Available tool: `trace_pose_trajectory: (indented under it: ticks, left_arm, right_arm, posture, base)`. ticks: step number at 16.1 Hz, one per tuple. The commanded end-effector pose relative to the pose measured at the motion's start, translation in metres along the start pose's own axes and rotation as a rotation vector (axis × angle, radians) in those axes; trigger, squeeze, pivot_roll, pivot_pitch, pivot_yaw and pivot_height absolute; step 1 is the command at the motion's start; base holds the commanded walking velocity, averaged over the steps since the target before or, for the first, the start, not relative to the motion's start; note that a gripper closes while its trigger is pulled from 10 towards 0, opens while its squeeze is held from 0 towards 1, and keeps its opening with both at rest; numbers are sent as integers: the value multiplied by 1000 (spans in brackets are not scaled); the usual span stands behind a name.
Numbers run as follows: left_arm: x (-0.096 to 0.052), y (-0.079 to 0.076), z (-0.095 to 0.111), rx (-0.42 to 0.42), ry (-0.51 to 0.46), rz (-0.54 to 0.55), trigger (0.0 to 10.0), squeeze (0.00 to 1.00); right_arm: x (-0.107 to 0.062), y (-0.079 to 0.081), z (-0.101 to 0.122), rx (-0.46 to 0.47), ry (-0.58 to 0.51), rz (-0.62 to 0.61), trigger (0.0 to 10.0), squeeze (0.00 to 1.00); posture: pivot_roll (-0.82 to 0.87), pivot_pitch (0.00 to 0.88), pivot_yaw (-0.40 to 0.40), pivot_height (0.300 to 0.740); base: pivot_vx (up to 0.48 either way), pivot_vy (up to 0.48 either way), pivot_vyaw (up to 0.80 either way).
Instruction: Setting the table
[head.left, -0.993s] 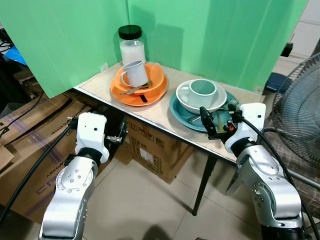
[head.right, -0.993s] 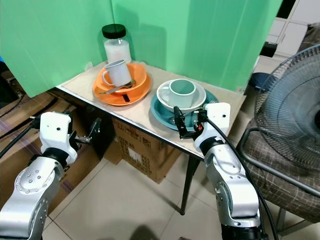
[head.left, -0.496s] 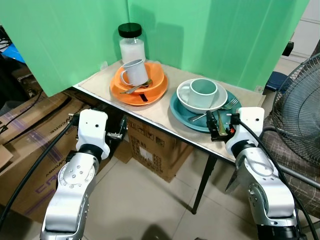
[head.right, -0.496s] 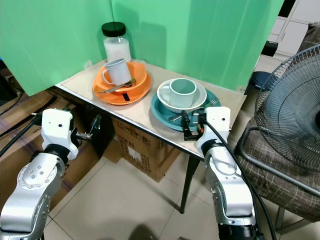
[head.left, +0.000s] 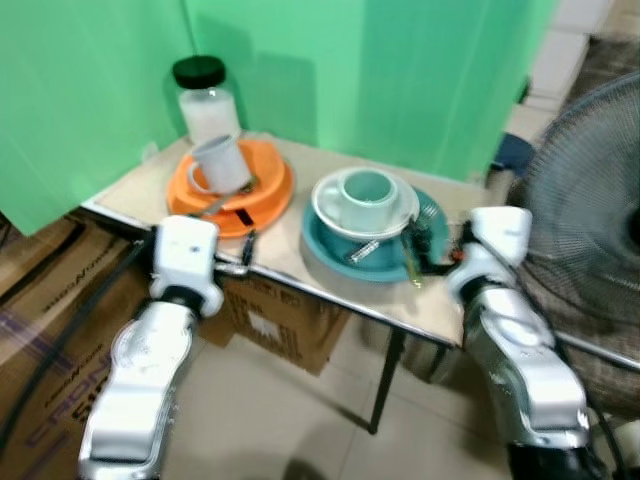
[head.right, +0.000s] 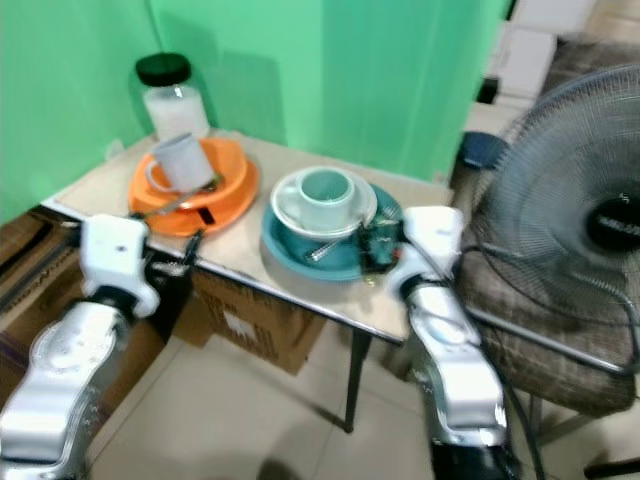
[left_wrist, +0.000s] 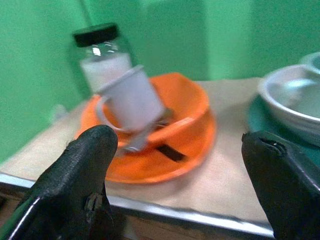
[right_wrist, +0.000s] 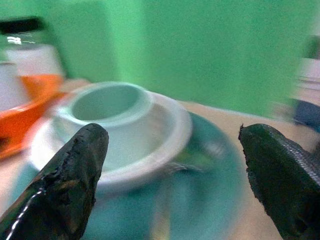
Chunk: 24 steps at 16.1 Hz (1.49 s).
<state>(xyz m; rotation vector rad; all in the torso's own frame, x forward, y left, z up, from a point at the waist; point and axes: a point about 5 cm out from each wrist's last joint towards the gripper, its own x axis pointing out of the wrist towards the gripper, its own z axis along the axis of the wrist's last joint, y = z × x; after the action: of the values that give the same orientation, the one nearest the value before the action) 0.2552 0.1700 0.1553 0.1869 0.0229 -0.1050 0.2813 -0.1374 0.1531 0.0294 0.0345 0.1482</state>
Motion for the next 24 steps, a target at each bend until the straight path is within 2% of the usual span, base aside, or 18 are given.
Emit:
trace_pose_trajectory:
  ticks: [1,4,5,7,9,11,13,14,15,16,17,18,20,21,22,24]
  left_arm:
    - [0,-4,5,-7,-23,-24,10000,153]
    - [1,-4,8,3,-35,-37,10000,141]
    - [2,-5,9,3,-36,-49,10000,125]
    - [1,-11,10,-1,-35,-114,10000,86]
    - [-2,-18,8,40,-12,-215,10000,71]
    - [-4,-22,8,37,-9,-295,10000,67]
    - [-11,-32,11,13,12,-510,10000,0]
    - [-13,-34,10,7,24,-551,10000,0]
    - [-14,-37,9,19,33,-613,10000,0]
    - [-12,-37,7,70,29,-638,10000,0]
    - [-12,-37,6,87,30,-650,10000,0]
    - [-14,-37,5,105,34,-682,10000,0]
    - [-22,-38,3,110,52,-760,10000,0]
    - [-26,-39,3,118,54,-789,10000,0]
    - [-30,-40,3,127,54,-808,10000,0]
    - [-32,-40,0,138,63,-816,10000,0]
  right_arm:
    - [-2,-12,4,-29,-15,-56,10000,0]
    - [1,-19,14,24,-51,-101,10000,0]
    - [3,-18,18,7,-53,-78,10000,0]
    - [6,-16,31,-88,-84,-7,10000,0]
    - [9,-14,40,-274,-78,146,10000,0]
    - [11,-14,45,-330,-76,211,10000,0]
    - [15,-17,56,-476,-34,346,10000,0]
    - [17,-20,58,-510,-15,353,10000,0]
    - [20,-25,60,-593,34,393,10000,0]
    - [21,-30,60,-666,99,440,10000,690]
    - [21,-32,60,-677,118,451,10000,690]
    - [20,-31,60,-672,163,518,10000,1000]
    - [20,-29,56,-704,223,566,10000,1000]
    - [24,-27,51,-708,247,559,10000,314]
    - [27,-25,46,-697,266,545,10000,0]
    - [32,-24,42,-700,279,532,10000,0]
  posture:
    - [28,22,39,740]
    - [26,21,41,740]
    - [25,22,43,740]
    - [23,22,44,740]
    - [19,23,43,740]
    - [16,23,48,740]
    - [10,19,51,740]
    - [10,19,51,740]
    - [5,21,48,740]
    - [-5,21,46,740]
    - [-5,21,46,740]
    - [-10,22,43,740]
    - [-14,31,41,740]
    - [-13,38,38,740]
    - [-12,40,35,740]
    - [-8,47,22,740]
  base:
    - [334,0,800]
    - [320,0,460]
    - [266,0,0]
    - [0,0,0]
    - [0,0,0]
    - [0,0,0]
    - [0,0,0]
    - [0,0,0]
    - [0,0,0]
    - [0,0,0]
    - [0,0,0]
    - [0,0,0]
    - [0,0,0]
    - [0,0,0]
    - [0,0,0]
    - [0,0,0]
